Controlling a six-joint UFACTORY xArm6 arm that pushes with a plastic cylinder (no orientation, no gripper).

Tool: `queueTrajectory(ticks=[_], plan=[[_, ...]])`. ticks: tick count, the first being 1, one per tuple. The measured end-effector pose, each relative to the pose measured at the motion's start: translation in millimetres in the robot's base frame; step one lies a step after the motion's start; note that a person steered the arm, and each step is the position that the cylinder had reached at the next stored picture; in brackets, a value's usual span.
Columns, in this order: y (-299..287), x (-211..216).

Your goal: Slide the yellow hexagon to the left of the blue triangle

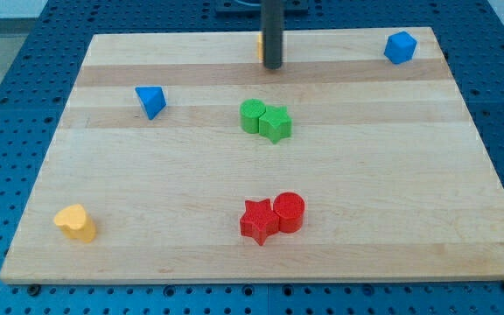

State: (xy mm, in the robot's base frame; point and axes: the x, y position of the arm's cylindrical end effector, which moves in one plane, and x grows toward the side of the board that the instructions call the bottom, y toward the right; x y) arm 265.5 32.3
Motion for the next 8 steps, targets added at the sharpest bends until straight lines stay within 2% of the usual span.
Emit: queueTrajectory(ticks=[1,2,5,8], plan=[[11.9,-30.5],[-18.3,-42.2],[-111.9,-40.6],[-161.4,-7.1]])
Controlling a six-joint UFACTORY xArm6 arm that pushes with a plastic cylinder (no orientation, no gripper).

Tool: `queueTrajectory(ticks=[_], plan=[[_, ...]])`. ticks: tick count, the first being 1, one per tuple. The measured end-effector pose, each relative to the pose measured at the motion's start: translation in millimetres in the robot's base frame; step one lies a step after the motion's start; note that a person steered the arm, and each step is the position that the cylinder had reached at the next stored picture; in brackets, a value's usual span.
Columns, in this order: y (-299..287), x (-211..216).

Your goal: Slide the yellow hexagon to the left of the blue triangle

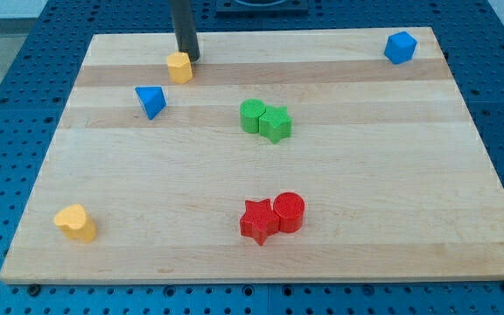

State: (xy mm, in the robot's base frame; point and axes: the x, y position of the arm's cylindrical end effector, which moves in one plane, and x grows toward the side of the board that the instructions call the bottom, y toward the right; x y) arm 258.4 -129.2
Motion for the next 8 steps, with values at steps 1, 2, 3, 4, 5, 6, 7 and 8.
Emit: queueTrajectory(ticks=[1,2,3,4,5,6,7,8], plan=[[-15.3,17.6],[-24.0,31.9],[-24.0,31.9],[-23.0,31.9],[-1.0,31.9],[18.1,35.3],[22.2,48.2],[10.4,54.9]])
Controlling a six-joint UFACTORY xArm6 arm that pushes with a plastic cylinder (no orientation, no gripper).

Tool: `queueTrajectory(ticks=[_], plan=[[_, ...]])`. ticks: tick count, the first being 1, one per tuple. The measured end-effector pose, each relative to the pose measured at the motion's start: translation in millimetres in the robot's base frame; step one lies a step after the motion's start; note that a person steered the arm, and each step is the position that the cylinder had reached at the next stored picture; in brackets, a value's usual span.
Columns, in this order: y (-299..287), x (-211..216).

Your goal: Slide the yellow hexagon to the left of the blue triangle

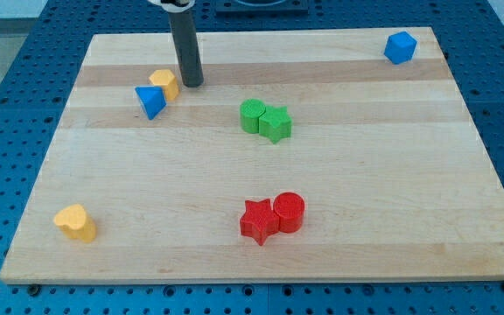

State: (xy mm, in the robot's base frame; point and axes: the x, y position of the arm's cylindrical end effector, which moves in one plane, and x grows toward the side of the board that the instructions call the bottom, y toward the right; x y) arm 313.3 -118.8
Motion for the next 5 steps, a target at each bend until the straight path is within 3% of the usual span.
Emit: queueTrajectory(ticks=[2,5], plan=[[-68.1,0.1],[-74.7,-15.0]])
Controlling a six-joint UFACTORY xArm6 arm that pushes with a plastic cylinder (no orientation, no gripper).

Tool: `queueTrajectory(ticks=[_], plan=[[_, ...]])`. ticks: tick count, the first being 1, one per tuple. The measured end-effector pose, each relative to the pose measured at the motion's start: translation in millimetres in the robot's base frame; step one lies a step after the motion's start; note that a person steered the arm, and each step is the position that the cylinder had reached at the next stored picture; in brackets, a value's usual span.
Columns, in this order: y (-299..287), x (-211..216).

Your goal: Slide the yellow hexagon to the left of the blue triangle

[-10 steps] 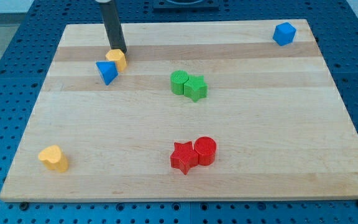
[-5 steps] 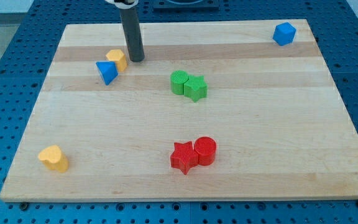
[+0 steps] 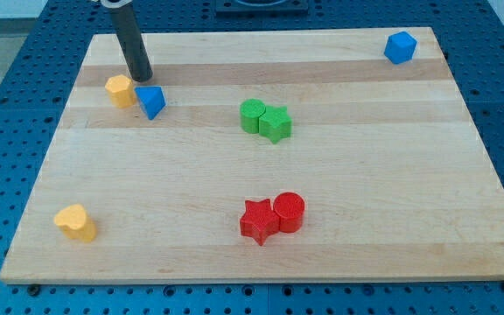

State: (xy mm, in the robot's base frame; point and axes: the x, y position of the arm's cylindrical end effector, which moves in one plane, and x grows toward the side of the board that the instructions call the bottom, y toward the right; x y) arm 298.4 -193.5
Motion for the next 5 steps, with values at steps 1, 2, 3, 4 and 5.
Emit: queueTrajectory(ticks=[1,2,3,4,5], plan=[[-1.7,8.0],[-14.6,25.7],[-25.9,44.7],[-30.2,59.0],[-19.4,58.9]])
